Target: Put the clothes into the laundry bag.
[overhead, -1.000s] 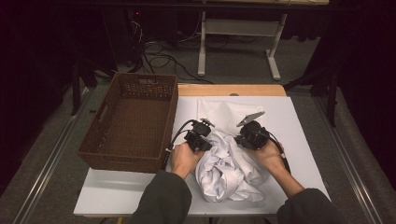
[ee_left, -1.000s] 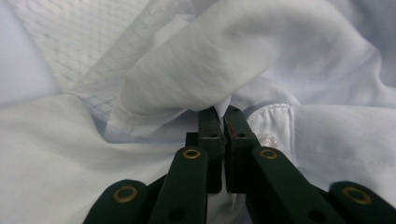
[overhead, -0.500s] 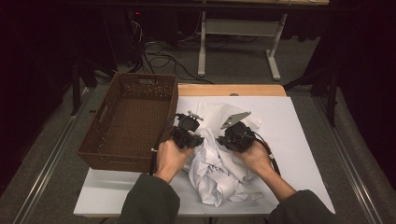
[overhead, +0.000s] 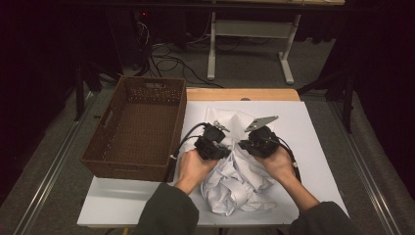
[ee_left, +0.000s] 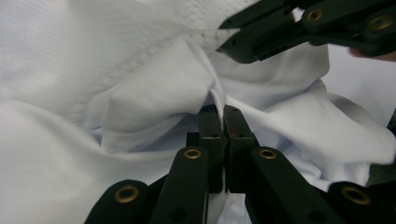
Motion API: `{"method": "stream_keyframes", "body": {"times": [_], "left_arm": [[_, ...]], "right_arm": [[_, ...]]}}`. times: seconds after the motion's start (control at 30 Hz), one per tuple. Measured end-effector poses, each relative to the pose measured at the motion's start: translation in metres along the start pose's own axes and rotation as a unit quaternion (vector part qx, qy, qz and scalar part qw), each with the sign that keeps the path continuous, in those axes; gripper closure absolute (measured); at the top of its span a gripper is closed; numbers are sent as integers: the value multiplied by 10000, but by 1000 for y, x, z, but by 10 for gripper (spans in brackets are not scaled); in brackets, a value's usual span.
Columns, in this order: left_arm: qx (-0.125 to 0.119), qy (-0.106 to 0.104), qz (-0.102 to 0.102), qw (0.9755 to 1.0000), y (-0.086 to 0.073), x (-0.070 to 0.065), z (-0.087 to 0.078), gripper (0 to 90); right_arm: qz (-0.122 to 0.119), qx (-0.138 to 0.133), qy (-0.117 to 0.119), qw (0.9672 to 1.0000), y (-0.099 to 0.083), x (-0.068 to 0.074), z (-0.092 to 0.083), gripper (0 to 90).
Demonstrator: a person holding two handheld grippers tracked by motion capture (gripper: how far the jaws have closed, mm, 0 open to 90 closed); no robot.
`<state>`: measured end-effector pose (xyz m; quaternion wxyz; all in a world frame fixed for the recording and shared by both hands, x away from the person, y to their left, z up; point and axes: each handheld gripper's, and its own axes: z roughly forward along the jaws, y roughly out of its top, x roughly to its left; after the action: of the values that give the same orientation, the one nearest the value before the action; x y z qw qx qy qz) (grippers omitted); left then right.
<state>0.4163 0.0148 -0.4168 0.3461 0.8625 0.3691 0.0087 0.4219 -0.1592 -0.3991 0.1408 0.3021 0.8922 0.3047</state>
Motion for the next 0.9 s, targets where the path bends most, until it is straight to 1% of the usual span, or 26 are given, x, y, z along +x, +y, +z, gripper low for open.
{"method": "stream_keyframes", "body": {"times": [0.03,0.07,0.1,0.17,0.2,0.3,0.33,0.4,0.47,0.5,0.57,0.63,0.67,0.7,0.73,0.8,0.83,0.9], "left_arm": [[73,-46,-6,10000,1,-2,14,878],[85,-81,-42,9999,2,-3,21,878],[161,-125,-35,9998,3,-3,31,878],[204,-80,-66,9997,4,-2,44,878],[247,9,-86,9997,4,1,50,879],[371,291,-240,9986,4,11,67,879],[369,407,-238,9982,5,13,71,878],[358,499,-237,9978,5,14,73,873],[359,560,-156,9977,5,13,72,857],[363,583,-124,9976,5,12,69,831],[429,616,-115,9971,5,10,58,720],[502,709,-70,9962,5,7,47,581],[539,759,-53,9956,5,6,41,538],[580,855,-68,9946,4,5,33,492],[590,1019,-94,9930,4,5,26,459],[585,1379,-120,9886,3,6,11,384],[614,1482,-155,9869,2,7,7,328],[625,1629,-214,9844,1,11,2,285]], "right_arm": [[10,-1,3,10000,-3,-1,-1,895],[58,1,-3,10000,-7,-2,-3,895],[50,8,-13,10000,-9,-3,-3,895],[104,22,-5,9999,-15,-5,-4,895],[142,29,20,9999,-18,-7,-4,895],[171,20,70,9998,-24,-9,-2,896],[133,31,77,9999,-25,-8,0,896],[124,106,93,9998,-27,-6,3,896],[72,146,95,9998,-28,-5,7,895],[79,151,101,9998,-29,-6,8,895],[76,166,115,9998,-28,-6,9,895],[107,239,109,9996,-28,-6,11,895],[89,245,125,9996,-28,-6,12,894],[63,253,109,9996,-28,-6,13,894],[52,255,102,9996,-28,-6,14,894],[34,263,85,9996,-28,-5,14,894],[28,254,86,9996,-29,-6,14,894],[49,267,72,9996,-29,-6,14,894]]}}
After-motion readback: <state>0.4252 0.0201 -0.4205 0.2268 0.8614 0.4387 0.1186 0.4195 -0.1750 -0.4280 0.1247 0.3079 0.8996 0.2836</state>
